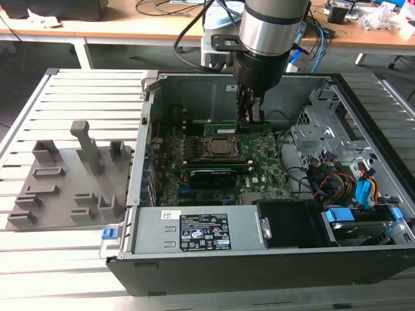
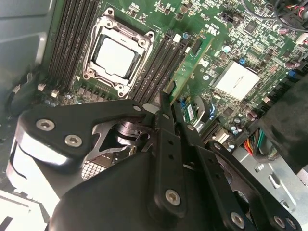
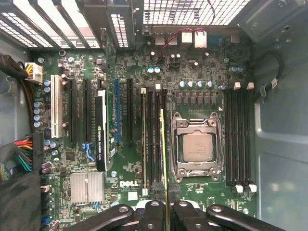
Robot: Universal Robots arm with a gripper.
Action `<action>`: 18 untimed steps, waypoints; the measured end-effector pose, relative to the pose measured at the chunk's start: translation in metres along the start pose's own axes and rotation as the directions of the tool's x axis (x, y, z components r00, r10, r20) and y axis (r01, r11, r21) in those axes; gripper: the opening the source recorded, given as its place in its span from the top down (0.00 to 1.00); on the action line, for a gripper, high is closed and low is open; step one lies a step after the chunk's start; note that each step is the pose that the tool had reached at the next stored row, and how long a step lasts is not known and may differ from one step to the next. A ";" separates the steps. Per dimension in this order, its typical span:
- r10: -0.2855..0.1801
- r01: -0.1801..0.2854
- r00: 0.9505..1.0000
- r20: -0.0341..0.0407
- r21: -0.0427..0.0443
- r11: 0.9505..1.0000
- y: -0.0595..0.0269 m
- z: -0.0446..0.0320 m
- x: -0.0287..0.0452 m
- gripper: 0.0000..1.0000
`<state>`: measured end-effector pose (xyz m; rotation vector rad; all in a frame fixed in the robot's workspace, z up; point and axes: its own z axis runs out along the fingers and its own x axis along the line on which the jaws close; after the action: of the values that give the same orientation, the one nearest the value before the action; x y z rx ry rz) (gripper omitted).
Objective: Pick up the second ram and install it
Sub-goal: 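Insert the second ram into the second slot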
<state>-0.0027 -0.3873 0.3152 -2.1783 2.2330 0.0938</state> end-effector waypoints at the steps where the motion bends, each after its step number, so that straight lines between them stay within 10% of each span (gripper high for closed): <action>1: 0.000 0.000 1.000 0.000 0.000 1.000 -0.0001 0.0021 0.0001 0.86; 18: 0.000 0.000 1.000 0.000 0.000 1.000 -0.0007 0.0245 0.0014 0.86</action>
<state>-0.0027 -0.3873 0.2906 -2.1782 2.2329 0.0939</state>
